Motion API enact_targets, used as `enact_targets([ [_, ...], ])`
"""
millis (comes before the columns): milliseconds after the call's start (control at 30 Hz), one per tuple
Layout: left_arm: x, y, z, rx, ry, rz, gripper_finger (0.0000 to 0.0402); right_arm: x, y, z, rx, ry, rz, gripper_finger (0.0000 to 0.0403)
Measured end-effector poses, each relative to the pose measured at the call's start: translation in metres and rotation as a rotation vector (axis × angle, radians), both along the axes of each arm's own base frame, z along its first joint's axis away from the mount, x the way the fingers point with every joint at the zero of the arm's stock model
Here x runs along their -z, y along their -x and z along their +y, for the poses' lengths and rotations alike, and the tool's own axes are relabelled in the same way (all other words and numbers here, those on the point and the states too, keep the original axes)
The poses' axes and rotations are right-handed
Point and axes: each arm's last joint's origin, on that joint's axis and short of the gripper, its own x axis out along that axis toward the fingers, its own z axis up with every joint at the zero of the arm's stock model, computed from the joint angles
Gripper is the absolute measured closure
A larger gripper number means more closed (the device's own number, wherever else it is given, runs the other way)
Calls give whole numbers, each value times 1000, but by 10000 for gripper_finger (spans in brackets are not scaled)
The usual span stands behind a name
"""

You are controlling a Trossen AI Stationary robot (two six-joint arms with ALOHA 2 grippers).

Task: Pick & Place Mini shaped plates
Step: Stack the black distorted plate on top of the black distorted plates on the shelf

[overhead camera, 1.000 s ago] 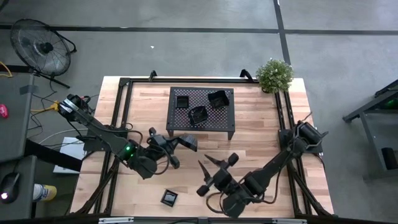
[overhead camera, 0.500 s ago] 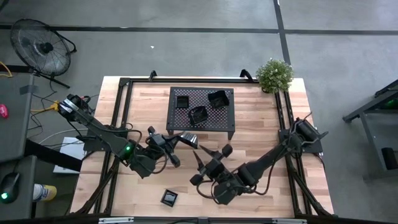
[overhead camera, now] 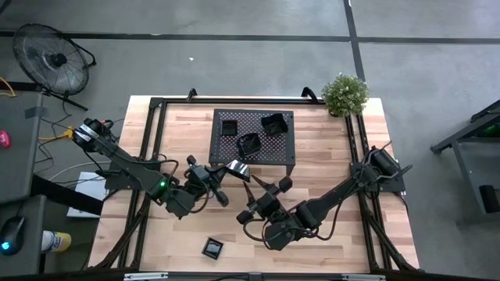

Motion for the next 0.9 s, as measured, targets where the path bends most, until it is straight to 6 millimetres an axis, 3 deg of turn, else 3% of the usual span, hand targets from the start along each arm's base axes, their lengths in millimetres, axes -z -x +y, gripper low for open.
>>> enact_targets([
  [467, 0, -1, 1, 28, -12, 19, 401, -1, -1, -6, 76, 20, -11, 269],
  [900, -4, -2, 0, 35, -56, 39, 401, 0, -2, -5, 41, -35, -61, 333],
])
